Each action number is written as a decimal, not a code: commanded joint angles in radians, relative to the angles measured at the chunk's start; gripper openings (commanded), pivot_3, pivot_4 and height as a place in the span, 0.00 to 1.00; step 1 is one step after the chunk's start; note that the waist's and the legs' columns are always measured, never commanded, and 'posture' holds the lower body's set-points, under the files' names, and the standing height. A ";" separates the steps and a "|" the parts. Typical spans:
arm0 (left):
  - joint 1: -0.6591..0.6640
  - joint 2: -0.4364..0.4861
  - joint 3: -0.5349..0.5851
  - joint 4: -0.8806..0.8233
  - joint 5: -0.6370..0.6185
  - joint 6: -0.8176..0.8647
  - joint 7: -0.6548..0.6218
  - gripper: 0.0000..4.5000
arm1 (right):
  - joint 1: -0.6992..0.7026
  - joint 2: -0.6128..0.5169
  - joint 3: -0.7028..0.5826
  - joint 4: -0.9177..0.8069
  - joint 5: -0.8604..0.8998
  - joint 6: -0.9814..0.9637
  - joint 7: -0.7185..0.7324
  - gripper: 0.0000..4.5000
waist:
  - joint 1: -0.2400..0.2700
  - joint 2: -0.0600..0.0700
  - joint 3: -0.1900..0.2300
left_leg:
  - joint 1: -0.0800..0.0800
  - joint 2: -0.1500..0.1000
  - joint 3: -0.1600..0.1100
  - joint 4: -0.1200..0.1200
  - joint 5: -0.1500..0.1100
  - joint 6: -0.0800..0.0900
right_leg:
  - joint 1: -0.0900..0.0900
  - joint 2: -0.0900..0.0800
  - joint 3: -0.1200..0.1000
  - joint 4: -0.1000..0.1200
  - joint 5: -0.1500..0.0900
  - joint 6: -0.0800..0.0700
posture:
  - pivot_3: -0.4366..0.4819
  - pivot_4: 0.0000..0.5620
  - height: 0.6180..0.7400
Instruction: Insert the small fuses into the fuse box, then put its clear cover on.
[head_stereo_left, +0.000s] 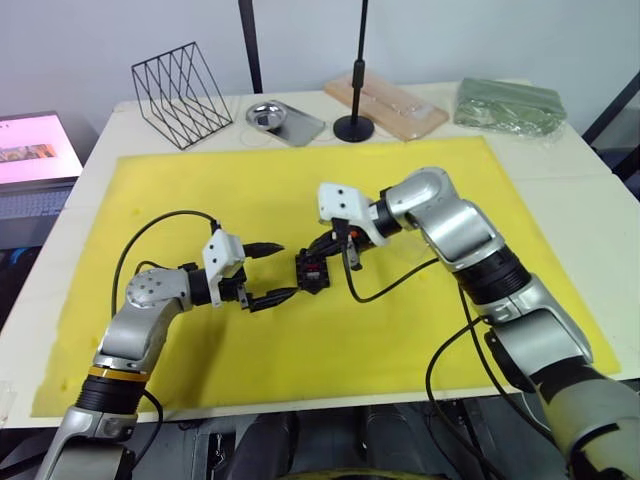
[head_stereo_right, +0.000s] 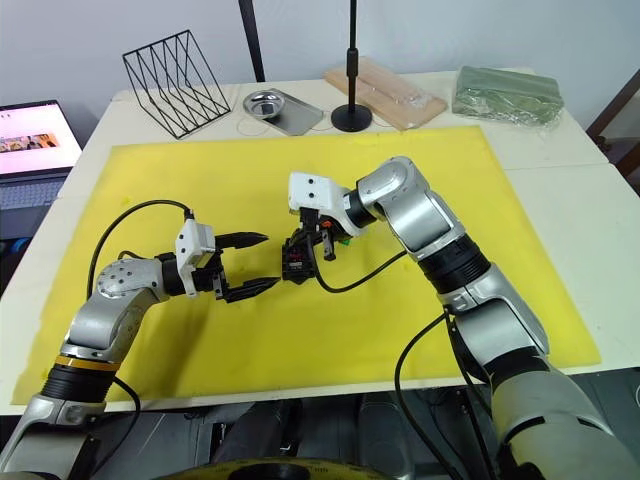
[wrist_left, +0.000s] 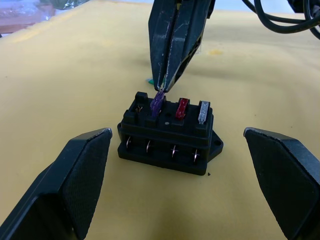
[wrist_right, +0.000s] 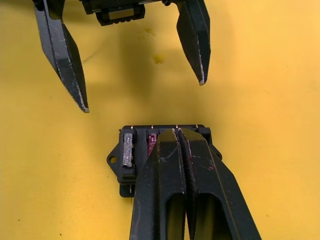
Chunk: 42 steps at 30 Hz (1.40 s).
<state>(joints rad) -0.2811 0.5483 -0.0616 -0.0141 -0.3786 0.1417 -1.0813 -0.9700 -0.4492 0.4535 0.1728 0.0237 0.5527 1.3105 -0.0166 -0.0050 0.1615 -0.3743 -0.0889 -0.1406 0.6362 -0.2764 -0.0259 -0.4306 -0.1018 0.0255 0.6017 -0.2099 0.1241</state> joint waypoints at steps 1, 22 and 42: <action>-0.013 0.006 0.009 -0.016 0.003 -0.012 -0.001 1.00 | -0.010 0.007 -0.008 -0.004 0.003 -0.018 -0.012 0.01 | 0.000 0.000 0.000 | 0.000 0.000 0.000 0.000 0.000 0.000 | 0.000 0.000 0.000 0.000 0.000 0.000 | 0.48 0.27 1.00; -0.003 0.010 0.007 -0.032 0.003 0.000 0.006 1.00 | 0.030 0.008 0.042 0.108 -0.039 -0.071 -0.023 0.01 | 0.001 0.000 0.000 | 0.001 0.000 0.000 0.000 0.000 0.000 | 0.001 0.000 0.000 0.000 0.000 0.000 | 0.48 0.27 1.00; 0.003 0.023 0.008 -0.041 0.004 -0.002 0.000 1.00 | 0.168 0.029 -0.003 0.213 -0.029 -0.095 -0.073 0.01 | 0.004 0.000 -0.015 | 0.004 0.000 0.000 0.000 -0.001 0.001 | 0.005 0.000 0.000 0.000 0.000 0.000 | 0.48 0.27 1.00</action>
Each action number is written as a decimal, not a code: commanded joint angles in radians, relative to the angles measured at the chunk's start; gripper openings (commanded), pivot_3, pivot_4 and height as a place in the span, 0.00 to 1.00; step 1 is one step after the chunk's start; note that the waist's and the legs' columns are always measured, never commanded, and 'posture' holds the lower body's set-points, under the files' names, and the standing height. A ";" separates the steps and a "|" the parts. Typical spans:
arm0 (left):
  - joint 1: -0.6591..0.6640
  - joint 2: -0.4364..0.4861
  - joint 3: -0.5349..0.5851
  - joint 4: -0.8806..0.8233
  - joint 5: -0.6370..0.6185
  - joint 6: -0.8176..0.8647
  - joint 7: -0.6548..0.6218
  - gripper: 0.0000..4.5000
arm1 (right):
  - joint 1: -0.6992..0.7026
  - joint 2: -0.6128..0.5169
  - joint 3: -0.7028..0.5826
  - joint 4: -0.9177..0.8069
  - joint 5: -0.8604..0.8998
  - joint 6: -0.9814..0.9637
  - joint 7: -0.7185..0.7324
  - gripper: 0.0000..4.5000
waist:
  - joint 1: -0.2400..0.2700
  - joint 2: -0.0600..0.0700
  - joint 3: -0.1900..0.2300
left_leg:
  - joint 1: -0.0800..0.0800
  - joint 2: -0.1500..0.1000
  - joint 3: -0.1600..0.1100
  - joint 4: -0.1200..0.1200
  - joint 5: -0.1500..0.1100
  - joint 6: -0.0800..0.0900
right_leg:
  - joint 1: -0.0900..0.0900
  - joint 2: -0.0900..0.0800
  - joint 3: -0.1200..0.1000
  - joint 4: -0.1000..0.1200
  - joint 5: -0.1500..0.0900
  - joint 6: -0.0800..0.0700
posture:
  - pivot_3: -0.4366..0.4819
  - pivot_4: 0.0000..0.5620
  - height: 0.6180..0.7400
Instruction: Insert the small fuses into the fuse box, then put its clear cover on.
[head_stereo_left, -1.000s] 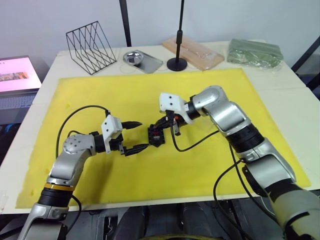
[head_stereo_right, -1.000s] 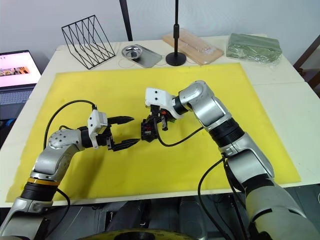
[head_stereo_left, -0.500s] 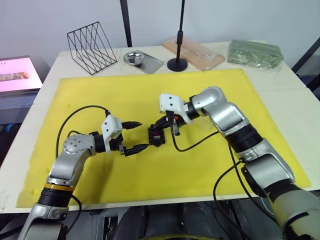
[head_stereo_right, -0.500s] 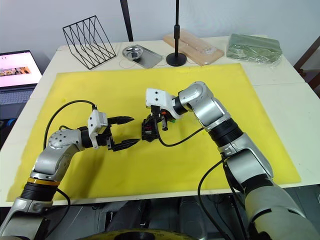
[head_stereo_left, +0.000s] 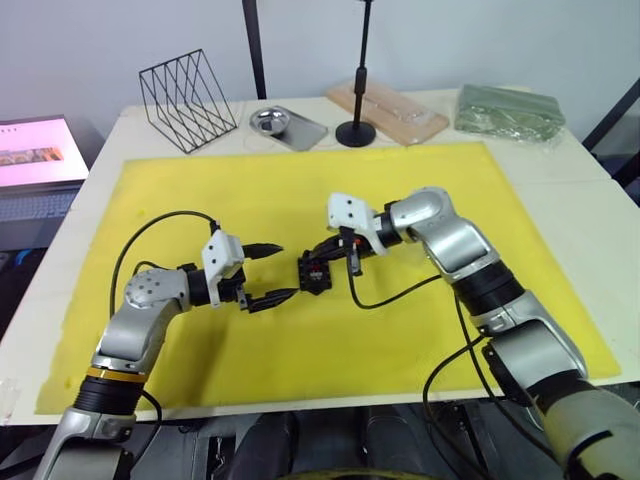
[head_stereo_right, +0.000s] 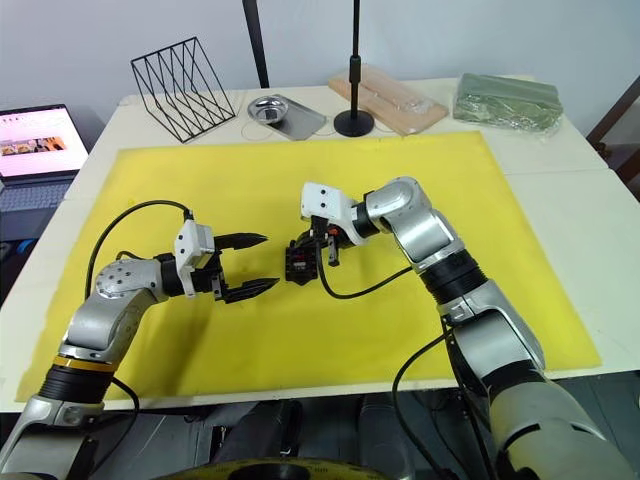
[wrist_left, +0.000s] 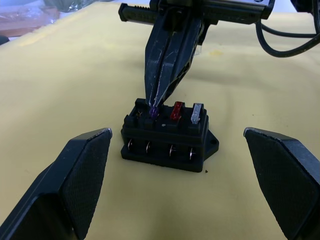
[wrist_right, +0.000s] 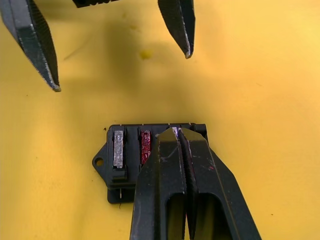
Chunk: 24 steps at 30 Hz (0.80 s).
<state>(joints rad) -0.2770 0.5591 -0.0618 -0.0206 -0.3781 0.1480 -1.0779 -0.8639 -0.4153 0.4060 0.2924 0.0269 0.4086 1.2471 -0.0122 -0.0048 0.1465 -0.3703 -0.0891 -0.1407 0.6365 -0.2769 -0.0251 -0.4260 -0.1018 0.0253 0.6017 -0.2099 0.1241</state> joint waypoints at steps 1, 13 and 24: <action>-0.002 0.014 0.008 -0.033 0.004 -0.009 -0.005 1.00 | 0.066 0.006 0.030 0.106 -0.023 0.076 -0.023 0.01 | 0.000 0.000 -0.001 | 0.000 0.000 0.000 0.000 0.000 0.000 | 0.000 0.000 0.000 0.000 0.000 0.000 | 0.48 0.27 1.00; -0.008 0.022 0.011 -0.023 0.004 -0.015 -0.016 1.00 | 0.118 -0.020 0.074 0.103 -0.050 0.082 -0.015 0.01 | 0.001 0.001 -0.012 | 0.002 0.000 0.000 0.000 0.000 0.001 | 0.002 0.000 0.000 0.000 0.000 0.000 | 0.48 0.27 1.00; -0.007 0.026 0.014 -0.021 0.006 -0.021 -0.018 1.00 | 0.109 -0.021 0.040 0.080 -0.023 0.047 -0.026 0.01 | 0.001 0.001 -0.012 | 0.017 0.000 0.000 -0.005 -0.002 0.001 | 0.017 0.000 0.000 -0.004 -0.002 0.001 | 0.48 0.27 1.00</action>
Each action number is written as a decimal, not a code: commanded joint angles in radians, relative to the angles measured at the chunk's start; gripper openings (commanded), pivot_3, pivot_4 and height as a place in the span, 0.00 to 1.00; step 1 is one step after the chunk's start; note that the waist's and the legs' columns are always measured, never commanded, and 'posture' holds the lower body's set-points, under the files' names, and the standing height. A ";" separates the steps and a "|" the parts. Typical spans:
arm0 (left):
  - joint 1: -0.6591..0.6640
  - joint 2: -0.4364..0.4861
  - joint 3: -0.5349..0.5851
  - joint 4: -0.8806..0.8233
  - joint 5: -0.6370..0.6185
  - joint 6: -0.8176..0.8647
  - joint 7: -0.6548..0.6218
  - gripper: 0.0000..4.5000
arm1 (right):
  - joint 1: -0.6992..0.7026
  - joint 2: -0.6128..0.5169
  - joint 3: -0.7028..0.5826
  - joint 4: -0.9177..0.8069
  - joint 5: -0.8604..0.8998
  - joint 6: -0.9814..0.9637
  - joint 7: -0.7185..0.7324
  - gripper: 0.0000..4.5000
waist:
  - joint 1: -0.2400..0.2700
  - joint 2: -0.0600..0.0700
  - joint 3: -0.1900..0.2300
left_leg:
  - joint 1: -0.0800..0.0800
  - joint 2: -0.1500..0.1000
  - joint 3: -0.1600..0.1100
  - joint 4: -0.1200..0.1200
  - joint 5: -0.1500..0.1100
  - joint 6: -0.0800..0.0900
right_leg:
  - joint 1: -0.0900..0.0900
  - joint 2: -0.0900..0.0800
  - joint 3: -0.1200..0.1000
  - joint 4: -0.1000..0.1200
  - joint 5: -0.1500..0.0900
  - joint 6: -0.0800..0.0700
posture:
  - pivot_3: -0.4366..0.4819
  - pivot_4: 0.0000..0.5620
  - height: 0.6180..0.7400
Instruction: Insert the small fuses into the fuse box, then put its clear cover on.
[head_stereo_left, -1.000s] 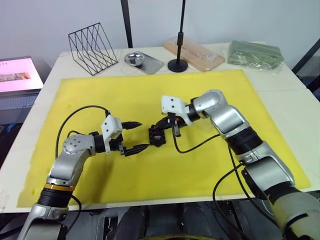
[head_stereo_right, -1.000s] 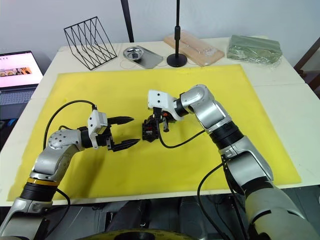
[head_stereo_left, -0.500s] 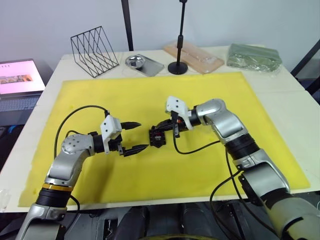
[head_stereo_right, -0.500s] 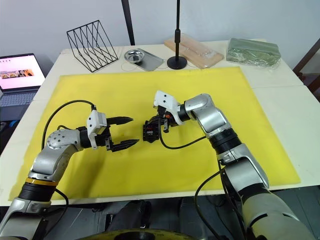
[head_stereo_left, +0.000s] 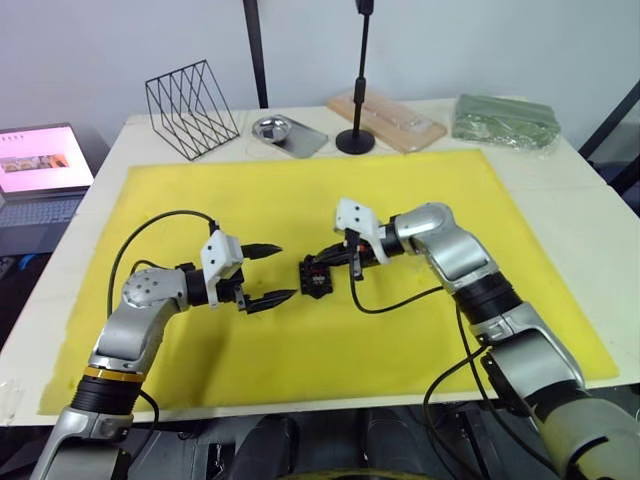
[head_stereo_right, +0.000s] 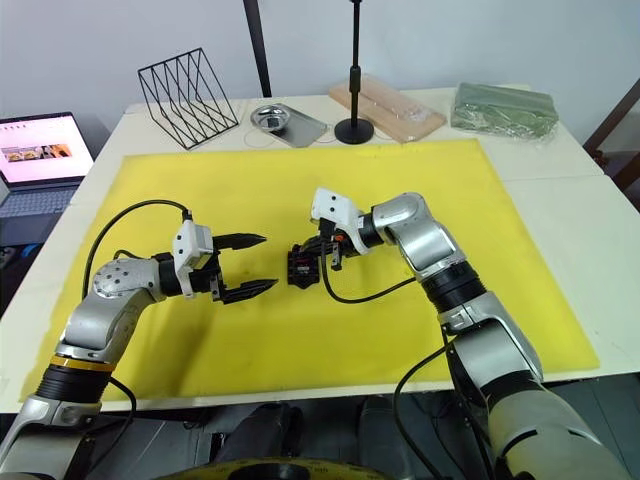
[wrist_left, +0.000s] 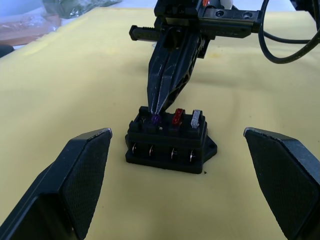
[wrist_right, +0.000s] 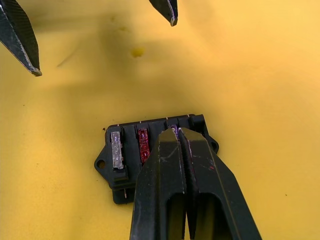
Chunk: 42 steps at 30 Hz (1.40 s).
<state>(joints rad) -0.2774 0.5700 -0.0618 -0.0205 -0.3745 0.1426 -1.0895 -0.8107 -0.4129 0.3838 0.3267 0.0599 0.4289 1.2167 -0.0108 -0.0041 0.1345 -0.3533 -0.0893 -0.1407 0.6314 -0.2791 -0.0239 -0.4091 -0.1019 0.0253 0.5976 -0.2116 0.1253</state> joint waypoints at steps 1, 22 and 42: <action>-0.007 0.016 0.015 -0.020 0.002 -0.016 -0.007 1.00 | 0.054 -0.024 0.059 0.042 -0.052 0.024 0.006 0.01 | 0.000 0.000 0.000 | 0.000 0.000 0.000 0.000 0.000 0.000 | 0.000 0.000 0.000 0.000 0.000 0.000 | 0.48 0.27 1.00; -0.014 0.042 0.060 -0.025 -0.047 -0.002 -0.055 1.00 | 0.035 -0.062 -0.161 -0.423 0.191 0.268 -0.062 0.01 | -0.002 0.003 0.003 | -0.020 0.001 0.000 0.001 0.001 -0.002 | -0.022 0.000 0.001 0.003 0.001 -0.001 | 0.48 0.27 1.00; 0.031 0.212 0.317 0.117 -0.057 -0.050 -0.054 1.00 | 0.437 -0.448 -0.605 -0.567 0.263 0.164 -0.190 1.00 | 0.000 0.002 0.009 | -0.020 0.001 0.001 0.001 0.001 -0.001 | -0.020 -0.001 0.000 0.001 0.001 -0.001 | 0.48 0.27 1.00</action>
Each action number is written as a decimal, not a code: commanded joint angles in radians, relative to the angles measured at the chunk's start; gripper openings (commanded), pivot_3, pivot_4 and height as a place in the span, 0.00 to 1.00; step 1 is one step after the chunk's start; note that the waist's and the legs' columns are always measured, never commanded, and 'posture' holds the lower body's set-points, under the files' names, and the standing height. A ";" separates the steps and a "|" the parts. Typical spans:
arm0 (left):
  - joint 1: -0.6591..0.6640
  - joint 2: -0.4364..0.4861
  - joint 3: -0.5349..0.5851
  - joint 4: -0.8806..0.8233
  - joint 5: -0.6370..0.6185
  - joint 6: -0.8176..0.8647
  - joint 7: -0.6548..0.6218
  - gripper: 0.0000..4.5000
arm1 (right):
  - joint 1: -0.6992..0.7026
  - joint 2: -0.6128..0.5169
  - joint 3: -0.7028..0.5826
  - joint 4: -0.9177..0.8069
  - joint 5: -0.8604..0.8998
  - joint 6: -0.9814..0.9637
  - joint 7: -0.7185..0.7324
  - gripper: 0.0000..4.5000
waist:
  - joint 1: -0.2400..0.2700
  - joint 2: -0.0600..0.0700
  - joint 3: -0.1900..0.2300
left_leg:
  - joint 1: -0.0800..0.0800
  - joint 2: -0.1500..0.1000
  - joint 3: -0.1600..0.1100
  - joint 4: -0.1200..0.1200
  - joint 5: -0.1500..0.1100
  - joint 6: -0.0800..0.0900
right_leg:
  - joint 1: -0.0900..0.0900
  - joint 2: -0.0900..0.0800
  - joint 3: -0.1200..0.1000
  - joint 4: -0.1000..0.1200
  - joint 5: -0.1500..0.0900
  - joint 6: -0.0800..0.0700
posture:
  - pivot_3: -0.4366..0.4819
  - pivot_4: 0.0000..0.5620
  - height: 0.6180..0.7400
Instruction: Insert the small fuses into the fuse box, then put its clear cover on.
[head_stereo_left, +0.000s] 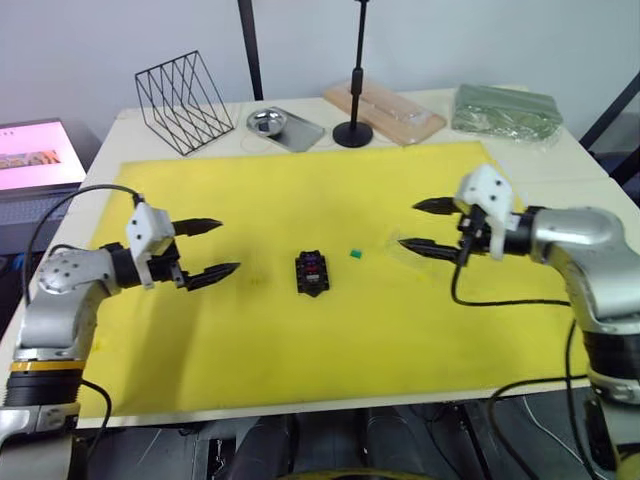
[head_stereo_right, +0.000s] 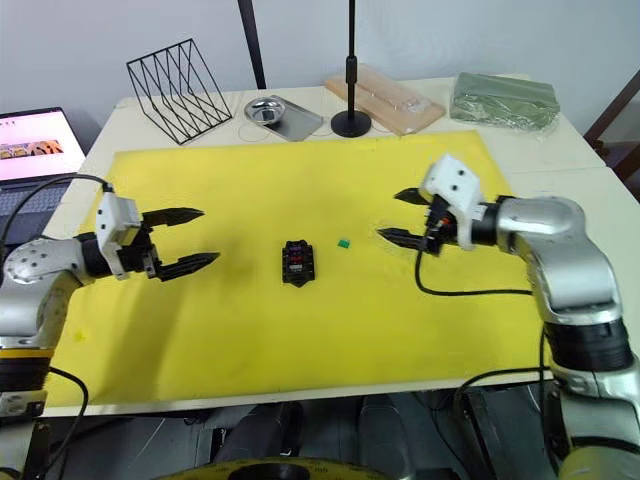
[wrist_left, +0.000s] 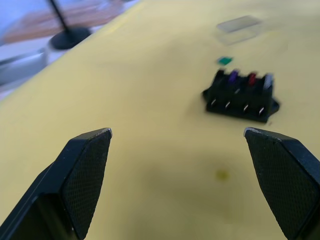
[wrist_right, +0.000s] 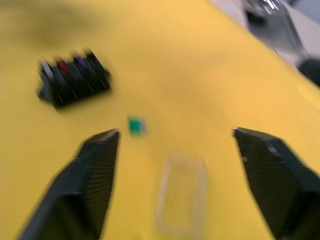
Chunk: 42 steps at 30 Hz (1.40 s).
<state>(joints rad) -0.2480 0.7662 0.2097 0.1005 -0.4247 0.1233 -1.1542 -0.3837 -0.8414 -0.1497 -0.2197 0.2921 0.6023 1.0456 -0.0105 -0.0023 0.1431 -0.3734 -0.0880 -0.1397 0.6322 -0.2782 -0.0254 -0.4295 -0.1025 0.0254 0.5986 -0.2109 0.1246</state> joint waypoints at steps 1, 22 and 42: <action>0.007 0.016 0.050 0.000 -0.006 -0.036 0.012 1.00 | 0.021 -0.022 -0.081 -0.023 0.038 -0.005 -0.027 1.00 | 0.000 0.000 0.001 | 0.000 0.000 0.000 0.000 0.000 0.000 | 0.000 0.000 0.000 0.000 0.000 0.000 | 0.48 0.27 1.00; 0.007 -0.001 0.014 -0.076 -0.036 -0.040 0.020 1.00 | 0.125 -0.014 -0.193 -0.045 0.190 0.145 -0.161 1.00 | 0.001 0.000 0.002 | 0.001 0.000 0.000 0.000 0.000 0.000 | 0.002 -0.001 0.000 0.000 0.000 0.000 | 0.48 0.27 1.00; -0.053 -0.107 -0.181 -0.282 -0.034 -0.050 -0.037 1.00 | -0.153 0.685 -0.468 -0.031 0.806 1.012 -0.898 1.00 | -0.001 0.000 0.003 | 0.001 0.000 -0.001 0.000 0.000 0.000 | 0.001 0.000 0.000 0.001 0.000 -0.001 | 0.48 0.27 1.00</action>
<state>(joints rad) -0.2839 0.6587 0.0182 -0.1699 -0.4595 0.0953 -1.1941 -0.5120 -0.1806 -0.5718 -0.2577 1.0310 1.6076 0.2175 -0.0113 -0.0020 0.1460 -0.3727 -0.0878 -0.1402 0.6324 -0.2783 -0.0249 -0.4288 -0.1025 0.0258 0.5996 -0.2104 0.1240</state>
